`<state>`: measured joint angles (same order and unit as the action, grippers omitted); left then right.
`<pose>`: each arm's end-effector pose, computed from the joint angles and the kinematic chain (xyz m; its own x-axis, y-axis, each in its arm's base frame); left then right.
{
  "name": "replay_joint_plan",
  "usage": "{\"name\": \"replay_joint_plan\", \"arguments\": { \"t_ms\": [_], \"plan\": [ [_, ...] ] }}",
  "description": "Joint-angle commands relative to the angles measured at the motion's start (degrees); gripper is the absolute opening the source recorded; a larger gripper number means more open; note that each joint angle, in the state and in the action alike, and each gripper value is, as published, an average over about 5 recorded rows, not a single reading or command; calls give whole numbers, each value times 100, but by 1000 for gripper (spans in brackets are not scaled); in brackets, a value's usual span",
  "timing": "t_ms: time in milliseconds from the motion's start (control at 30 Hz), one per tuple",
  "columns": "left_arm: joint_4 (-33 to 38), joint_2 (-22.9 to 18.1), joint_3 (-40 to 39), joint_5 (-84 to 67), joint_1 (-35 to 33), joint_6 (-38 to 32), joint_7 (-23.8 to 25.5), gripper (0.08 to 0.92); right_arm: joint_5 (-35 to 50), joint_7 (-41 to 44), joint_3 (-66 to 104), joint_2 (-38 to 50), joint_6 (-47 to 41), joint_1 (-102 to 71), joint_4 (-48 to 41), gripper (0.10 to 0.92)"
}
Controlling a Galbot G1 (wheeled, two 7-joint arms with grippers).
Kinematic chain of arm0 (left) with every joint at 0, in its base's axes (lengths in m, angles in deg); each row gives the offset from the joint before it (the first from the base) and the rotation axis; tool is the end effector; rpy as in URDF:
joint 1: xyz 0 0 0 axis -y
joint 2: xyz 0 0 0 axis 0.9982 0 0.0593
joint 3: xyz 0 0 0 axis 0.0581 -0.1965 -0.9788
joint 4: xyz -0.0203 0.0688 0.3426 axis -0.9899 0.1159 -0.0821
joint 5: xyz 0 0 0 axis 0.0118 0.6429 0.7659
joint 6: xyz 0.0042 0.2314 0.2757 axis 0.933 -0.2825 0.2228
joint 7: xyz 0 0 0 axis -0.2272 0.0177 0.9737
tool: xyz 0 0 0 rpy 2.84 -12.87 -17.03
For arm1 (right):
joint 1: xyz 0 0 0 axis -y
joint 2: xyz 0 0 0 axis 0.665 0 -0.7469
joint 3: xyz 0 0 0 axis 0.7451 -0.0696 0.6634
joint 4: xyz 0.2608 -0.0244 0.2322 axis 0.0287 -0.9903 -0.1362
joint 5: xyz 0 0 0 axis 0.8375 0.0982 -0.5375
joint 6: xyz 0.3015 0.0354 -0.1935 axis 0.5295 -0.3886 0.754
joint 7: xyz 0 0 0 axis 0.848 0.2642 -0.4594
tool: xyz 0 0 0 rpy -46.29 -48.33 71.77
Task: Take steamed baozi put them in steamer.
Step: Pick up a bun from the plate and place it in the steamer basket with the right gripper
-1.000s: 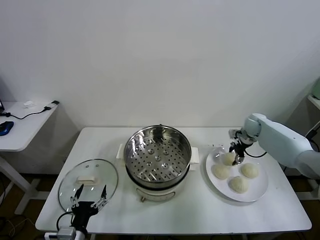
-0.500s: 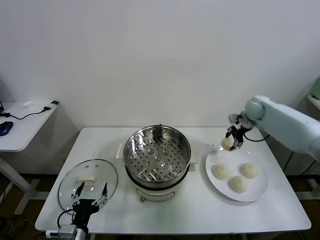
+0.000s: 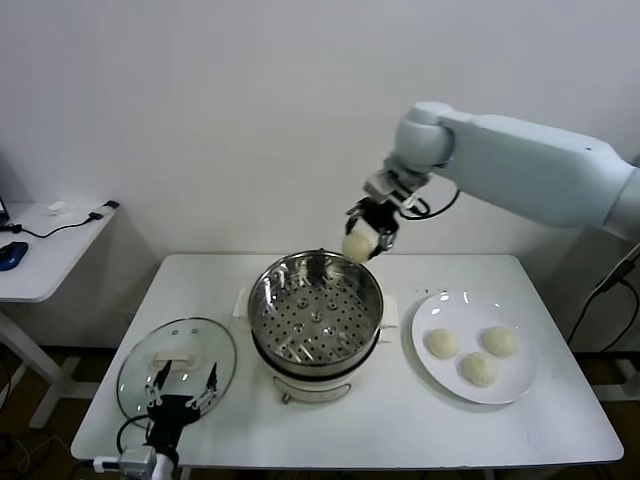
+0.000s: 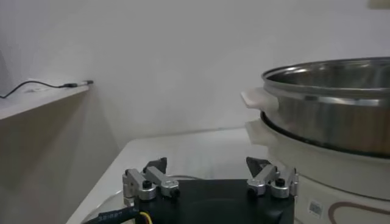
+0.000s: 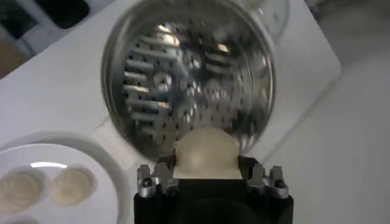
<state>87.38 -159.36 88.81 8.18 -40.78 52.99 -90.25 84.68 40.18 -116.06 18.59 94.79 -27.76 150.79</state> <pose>0.1442 0.0619 -0.3404 -0.9678 -0.0295 0.2500 -0.0023 0.9941 0.1083 0.5428 0.1365 0.0167 -0.1194 -0.2115 0.9701 -0.3965 -0.8856 -0.2419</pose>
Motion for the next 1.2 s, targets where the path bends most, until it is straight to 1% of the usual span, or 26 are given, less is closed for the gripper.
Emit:
{"name": "replay_joint_plan", "arguments": {
  "t_ms": [33, 167, 400, 900, 1033, 1100, 1200],
  "plan": [
    [9, -9, -12, -3, -7, 12, -4, 823, -1574, -202, -127, -883, 1534, -490, -268, 679],
    [29, -47, -16, 4, -25, 16, -10, 823, -2084, -317, 77, -1002, 1709, -989, -927, 679],
    [23, -62, 14, -9, -62, 2, -16, 823, -2381, -428, 288, -1152, 1778, -1470, -1622, 679],
    [-30, -40, 75, -58, -58, -33, -41, 823, -2698, -716, 682, -1392, 1892, -1973, -2498, 681],
    [-32, -33, 106, -95, -49, -28, -56, 823, -2540, -598, 689, -1428, 1919, -1972, -2523, 728],
    [-12, -29, 118, -111, -58, -19, -63, 823, -2355, -531, 679, -1410, 1934, -1922, -2476, 771],
    [15, -26, 119, -113, -80, -12, -67, 823, -1978, -437, 677, -1342, 1957, -1737, -2317, 813]
  ]
}}
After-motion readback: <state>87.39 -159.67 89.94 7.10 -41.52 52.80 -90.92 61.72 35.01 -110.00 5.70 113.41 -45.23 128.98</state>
